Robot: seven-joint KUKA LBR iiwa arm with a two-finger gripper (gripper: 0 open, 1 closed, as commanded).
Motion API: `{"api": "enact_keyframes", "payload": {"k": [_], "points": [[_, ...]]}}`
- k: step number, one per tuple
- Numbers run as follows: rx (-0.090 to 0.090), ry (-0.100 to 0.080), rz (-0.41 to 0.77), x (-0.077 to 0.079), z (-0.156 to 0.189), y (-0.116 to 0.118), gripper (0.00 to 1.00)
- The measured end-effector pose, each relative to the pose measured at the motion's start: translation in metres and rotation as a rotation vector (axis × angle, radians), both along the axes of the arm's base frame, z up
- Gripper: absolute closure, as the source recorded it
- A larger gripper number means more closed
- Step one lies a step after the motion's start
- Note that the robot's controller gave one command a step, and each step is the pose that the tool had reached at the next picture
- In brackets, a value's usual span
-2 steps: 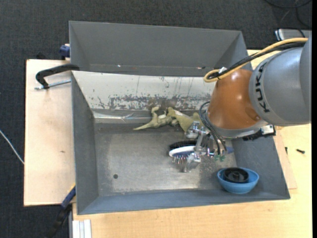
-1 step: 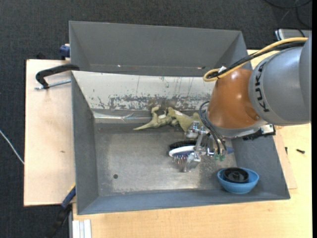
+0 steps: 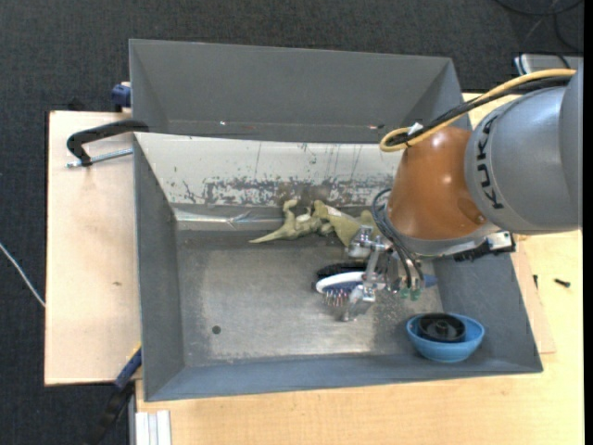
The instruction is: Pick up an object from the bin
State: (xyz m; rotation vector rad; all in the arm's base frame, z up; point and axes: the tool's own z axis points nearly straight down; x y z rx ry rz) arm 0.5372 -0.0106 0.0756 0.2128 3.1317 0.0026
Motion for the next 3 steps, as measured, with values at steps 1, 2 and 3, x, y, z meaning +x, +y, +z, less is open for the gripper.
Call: {"api": "enact_keyframes", "payload": {"k": [1, 2, 3], "points": [[0.000, -0.002, 0.000, 0.001, 0.001, 0.001, 0.00], [0.000, -0.008, 0.000, 0.003, 0.003, 0.001, 1.00], [0.000, -0.009, 0.001, 0.005, 0.108, 0.002, 1.00]]}}
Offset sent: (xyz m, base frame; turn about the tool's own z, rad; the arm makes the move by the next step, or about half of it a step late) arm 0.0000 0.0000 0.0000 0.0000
